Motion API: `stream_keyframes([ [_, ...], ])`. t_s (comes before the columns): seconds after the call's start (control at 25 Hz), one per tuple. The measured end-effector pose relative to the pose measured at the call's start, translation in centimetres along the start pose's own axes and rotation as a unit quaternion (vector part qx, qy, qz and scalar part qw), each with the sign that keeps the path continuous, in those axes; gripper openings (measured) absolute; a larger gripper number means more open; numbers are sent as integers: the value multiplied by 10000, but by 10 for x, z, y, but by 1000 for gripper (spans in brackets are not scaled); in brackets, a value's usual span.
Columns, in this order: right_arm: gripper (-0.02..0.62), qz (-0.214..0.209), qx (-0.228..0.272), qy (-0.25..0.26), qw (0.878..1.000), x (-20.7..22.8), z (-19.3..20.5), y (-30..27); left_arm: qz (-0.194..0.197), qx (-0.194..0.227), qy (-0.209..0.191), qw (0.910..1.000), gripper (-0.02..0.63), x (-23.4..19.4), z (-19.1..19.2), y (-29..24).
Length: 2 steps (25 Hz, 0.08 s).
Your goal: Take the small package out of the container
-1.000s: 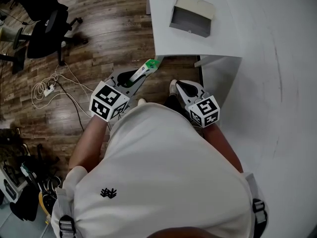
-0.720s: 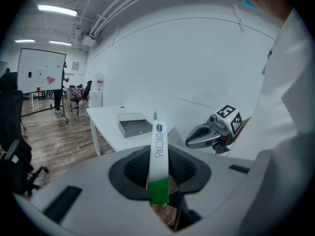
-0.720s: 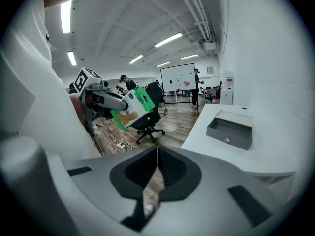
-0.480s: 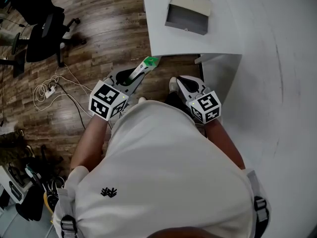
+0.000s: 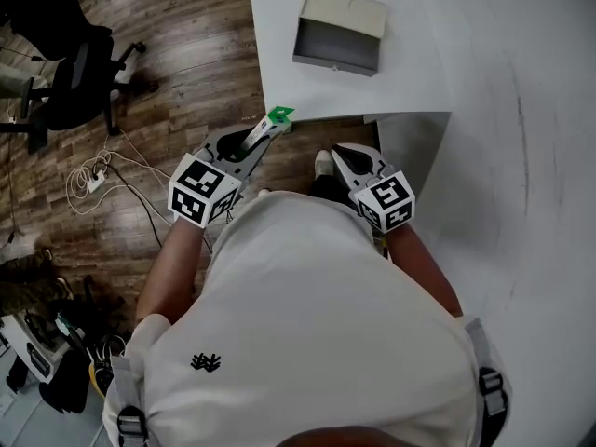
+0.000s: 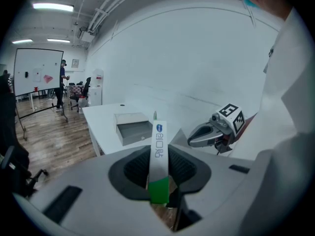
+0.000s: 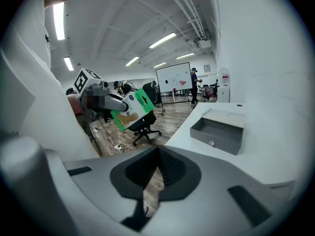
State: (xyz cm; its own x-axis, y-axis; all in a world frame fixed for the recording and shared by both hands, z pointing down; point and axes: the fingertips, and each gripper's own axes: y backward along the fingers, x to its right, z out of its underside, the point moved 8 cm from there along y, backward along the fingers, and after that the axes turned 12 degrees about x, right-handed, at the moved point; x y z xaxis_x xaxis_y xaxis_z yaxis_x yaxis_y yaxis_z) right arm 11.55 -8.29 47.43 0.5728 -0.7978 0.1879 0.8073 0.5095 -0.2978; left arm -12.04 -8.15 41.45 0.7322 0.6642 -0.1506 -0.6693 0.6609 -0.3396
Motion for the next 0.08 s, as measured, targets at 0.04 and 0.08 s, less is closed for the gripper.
stream_keyframes([
  [0.04, 8, -16, -6, -3, 10000, 10, -2, 0, -18, -13, -1, 10000, 92, -2, -3, -9],
  [0.08, 8, -30, -13, -5, 10000, 20, -4, 0, -35, -26, 0, 10000, 92, -4, -7, -18],
])
